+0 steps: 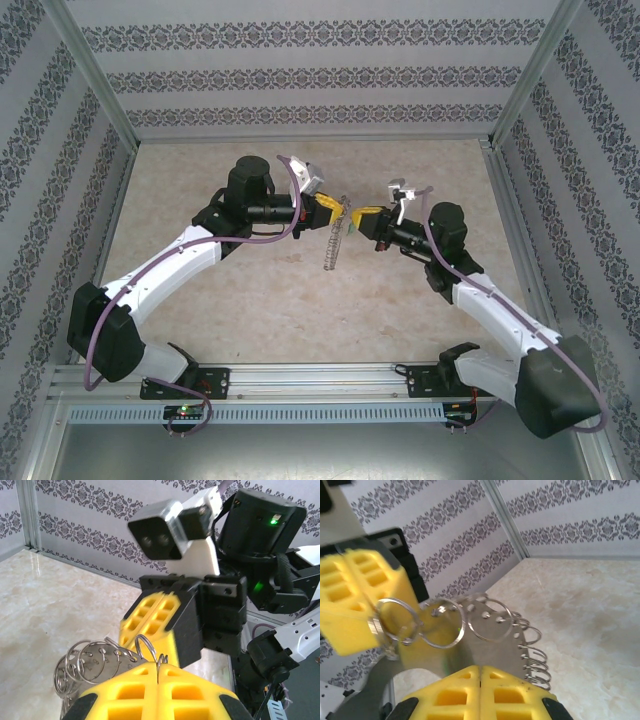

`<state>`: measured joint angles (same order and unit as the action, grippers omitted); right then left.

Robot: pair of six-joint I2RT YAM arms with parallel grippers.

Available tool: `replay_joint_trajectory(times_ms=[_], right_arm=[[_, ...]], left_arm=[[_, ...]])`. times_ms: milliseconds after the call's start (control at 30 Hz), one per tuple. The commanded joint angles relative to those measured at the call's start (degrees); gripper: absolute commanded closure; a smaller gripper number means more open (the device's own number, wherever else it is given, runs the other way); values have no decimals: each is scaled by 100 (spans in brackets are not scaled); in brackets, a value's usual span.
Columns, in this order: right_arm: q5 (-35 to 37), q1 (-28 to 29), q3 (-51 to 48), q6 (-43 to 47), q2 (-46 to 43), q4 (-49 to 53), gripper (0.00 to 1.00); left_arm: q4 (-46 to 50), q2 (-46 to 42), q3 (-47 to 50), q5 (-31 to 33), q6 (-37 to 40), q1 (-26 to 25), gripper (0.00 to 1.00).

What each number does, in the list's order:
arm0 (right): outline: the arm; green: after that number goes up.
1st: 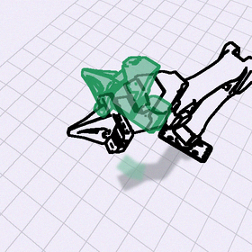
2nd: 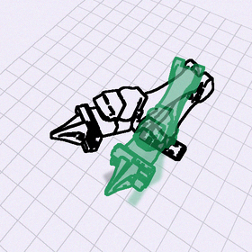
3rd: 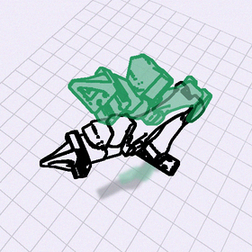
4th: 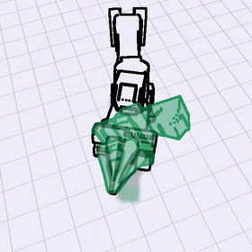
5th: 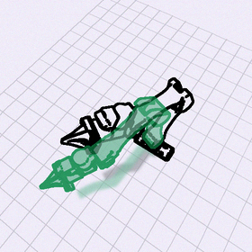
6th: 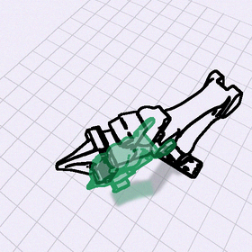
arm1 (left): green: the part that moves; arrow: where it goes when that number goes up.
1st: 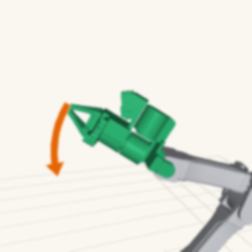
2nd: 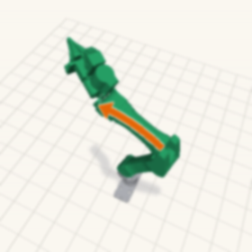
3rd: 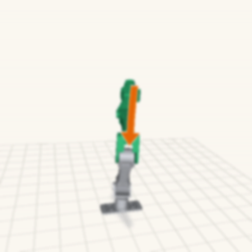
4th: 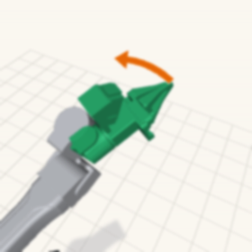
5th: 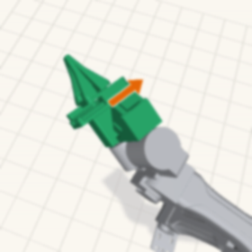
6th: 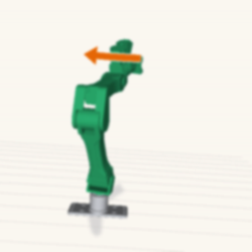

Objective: Put the keys on the keyring

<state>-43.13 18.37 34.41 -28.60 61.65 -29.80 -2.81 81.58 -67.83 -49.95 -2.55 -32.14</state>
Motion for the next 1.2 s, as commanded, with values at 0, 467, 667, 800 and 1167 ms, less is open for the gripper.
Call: replay_joint_trajectory(times_ms=[0,467,667,800,1167], right_arm=[[-159,-81,-135,-191,-328,-79,100],[-208,145,56,-349,-681,-193,100],[-230,271,152,-252,-592,-184,100],[-213,320,211,-236,-558,-175,100],[-143,496,370,-98,-489,-113,100]], left_arm=[[-16,-186,-151,-205,257,-52,100],[290,-203,-196,-335,769,-47,100],[350,-319,-101,-249,1268,-65,100],[360,-314,-15,-266,1801,-71,100],[250,-311,56,-170,2356,-74,100]])
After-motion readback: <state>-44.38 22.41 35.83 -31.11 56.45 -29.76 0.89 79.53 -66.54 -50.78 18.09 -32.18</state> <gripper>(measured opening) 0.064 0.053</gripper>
